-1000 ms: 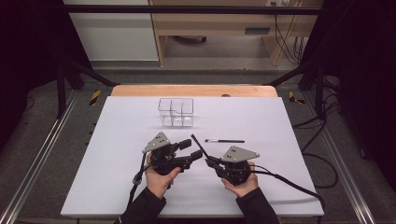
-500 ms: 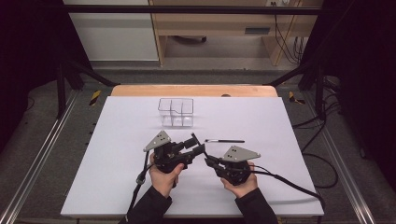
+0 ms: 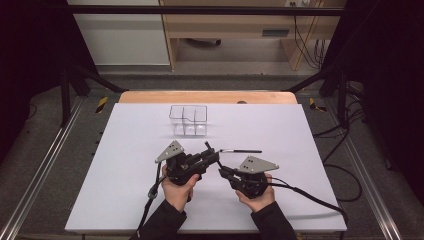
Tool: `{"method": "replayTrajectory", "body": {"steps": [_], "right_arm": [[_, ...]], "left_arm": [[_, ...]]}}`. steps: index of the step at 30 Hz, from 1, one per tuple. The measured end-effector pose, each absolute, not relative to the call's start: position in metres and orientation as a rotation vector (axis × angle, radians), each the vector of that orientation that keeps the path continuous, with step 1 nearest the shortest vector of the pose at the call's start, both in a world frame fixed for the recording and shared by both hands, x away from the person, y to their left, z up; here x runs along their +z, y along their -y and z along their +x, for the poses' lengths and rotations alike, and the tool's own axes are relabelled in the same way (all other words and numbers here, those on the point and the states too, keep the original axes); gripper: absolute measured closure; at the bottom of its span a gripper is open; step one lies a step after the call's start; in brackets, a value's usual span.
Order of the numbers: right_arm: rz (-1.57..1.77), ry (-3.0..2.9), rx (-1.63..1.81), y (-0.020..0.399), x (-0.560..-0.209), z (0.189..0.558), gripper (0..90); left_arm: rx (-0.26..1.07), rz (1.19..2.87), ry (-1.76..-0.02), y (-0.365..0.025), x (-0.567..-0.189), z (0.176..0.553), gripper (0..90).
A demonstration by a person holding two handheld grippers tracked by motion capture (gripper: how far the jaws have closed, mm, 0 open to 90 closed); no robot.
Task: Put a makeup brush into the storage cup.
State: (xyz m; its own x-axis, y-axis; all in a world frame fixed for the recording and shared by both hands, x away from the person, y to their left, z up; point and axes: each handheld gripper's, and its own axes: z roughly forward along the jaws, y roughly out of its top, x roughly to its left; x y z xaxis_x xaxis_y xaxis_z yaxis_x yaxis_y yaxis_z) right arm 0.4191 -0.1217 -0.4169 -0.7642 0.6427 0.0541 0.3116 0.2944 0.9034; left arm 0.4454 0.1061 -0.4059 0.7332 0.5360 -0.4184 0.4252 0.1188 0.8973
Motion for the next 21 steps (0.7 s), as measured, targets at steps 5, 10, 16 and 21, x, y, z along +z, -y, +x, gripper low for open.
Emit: {"method": "replayTrajectory", "body": {"steps": [5, 10, 16, 21], "right_arm": [[0.863, -2.251, 1.463, 0.1205, -0.4172, 0.4188, 84.1], [0.866, -2.250, 1.463, 0.1201, -0.4176, 0.4189, 84.1], [0.863, -2.252, 1.463, 0.1196, -0.4180, 0.4189, 84.0], [0.867, -2.259, 1.472, 0.1191, -0.4182, 0.4190, 83.8]], "left_arm": [[0.090, 1.501, -0.835, -0.1052, -0.4064, 0.4452, 76.0], [0.081, 1.492, -0.843, -0.1049, -0.4062, 0.4445, 78.1], [0.075, 1.490, -0.844, -0.1047, -0.4057, 0.4434, 79.4], [0.077, 1.487, -0.836, -0.1043, -0.4048, 0.4414, 80.5]]}}
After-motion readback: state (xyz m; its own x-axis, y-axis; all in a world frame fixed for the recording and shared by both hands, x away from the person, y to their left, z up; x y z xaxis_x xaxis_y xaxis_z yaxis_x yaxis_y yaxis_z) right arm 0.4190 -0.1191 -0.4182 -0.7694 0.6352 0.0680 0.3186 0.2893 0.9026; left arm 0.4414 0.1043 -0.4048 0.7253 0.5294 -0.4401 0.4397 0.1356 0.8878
